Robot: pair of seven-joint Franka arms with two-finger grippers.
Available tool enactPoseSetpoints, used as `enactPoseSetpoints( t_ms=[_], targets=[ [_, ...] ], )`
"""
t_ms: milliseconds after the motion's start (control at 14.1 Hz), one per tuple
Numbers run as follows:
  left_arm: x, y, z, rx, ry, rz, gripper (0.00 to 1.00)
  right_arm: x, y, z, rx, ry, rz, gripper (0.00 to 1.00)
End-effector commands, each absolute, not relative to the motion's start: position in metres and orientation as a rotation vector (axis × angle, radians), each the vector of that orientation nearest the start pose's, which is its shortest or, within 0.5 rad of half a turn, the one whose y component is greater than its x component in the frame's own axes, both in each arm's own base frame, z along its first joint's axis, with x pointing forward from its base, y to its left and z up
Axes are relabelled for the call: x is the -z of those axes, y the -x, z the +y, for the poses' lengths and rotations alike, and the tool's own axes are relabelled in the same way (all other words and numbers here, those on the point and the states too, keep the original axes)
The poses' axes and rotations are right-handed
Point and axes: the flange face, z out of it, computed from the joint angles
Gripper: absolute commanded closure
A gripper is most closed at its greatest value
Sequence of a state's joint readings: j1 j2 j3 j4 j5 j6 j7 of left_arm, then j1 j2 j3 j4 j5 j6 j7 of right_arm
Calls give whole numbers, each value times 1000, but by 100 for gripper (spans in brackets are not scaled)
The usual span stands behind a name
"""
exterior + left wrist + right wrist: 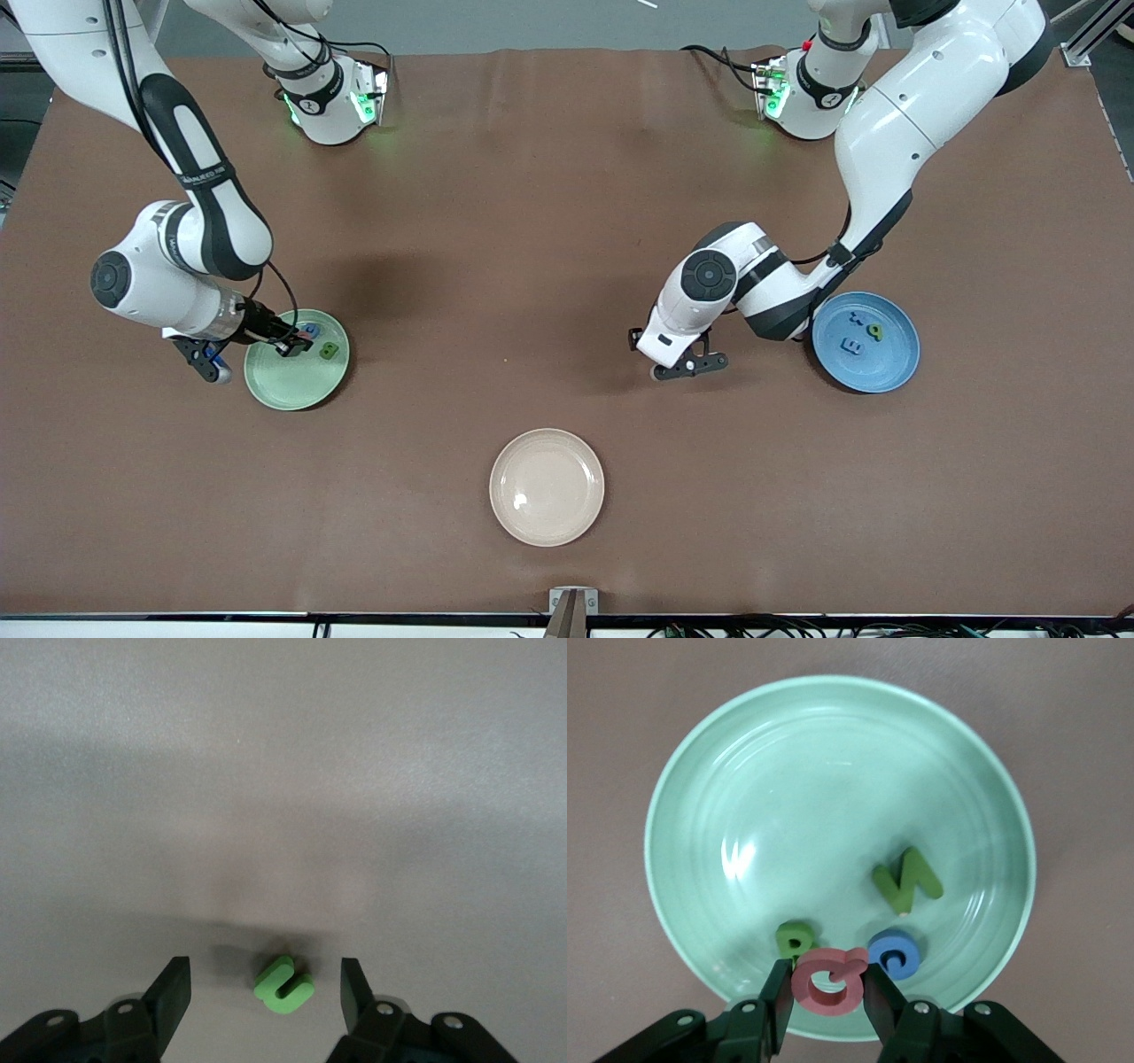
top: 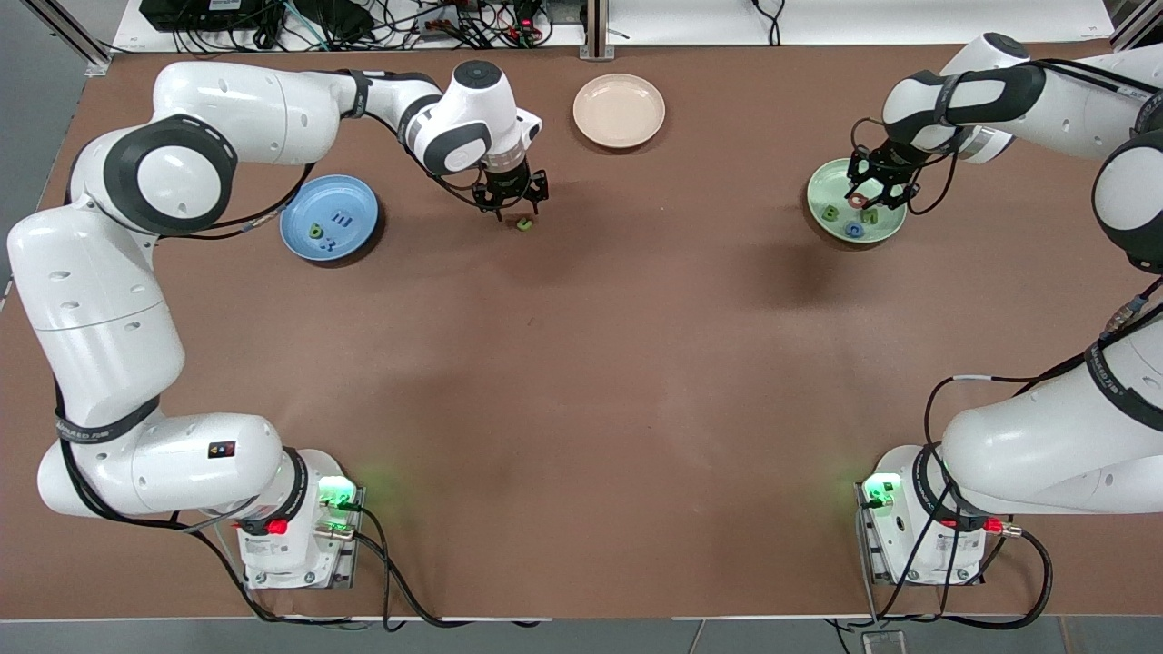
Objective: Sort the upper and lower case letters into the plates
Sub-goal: 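Release the Q into the green plate while the left gripper grasps the u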
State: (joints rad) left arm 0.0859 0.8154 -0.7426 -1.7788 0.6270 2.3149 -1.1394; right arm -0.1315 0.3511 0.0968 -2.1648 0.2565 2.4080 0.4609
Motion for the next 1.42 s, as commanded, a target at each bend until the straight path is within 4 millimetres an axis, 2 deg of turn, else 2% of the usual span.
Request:
enactPoseSetpoints(
  t_ms=[0,142,355,426,497,568,710,851,1064,1348],
  targets=[
    [-190,-533,-369,-87,3163,-352,25,-210,-554,-21,-192,2763,1019,100],
    [-188,-531,-370,-89,3156,-365,26,-197,-564,-20,-197,2755,1028,100],
    [-182,-525,-372,-103,3149,-349,28,-188,-574,-18,-200,2747,1037,98],
    [-180,-525,-369,-98,3142,-350,29,-186,-576,-18,-205,2746,1037,88],
    [-179,-526,-368,-98,3140,-353,30,-188,-579,-18,-202,2748,1027,42],
    [-178,-526,-368,-100,3138,-352,32,-190,-580,-16,-200,2752,1016,0],
    [-170,-524,-370,-104,3139,-346,35,-195,-584,-6,-192,2770,977,0],
    [-166,-522,-372,-91,3130,-331,38,-212,-589,-2,-240,2860,854,0],
    [-166,-523,-372,-89,3131,-332,44,-269,-593,-1,-362,3022,653,0],
    [-169,-527,-370,-79,3134,-344,48,-340,-582,7,-341,3101,294,0]
  ],
)
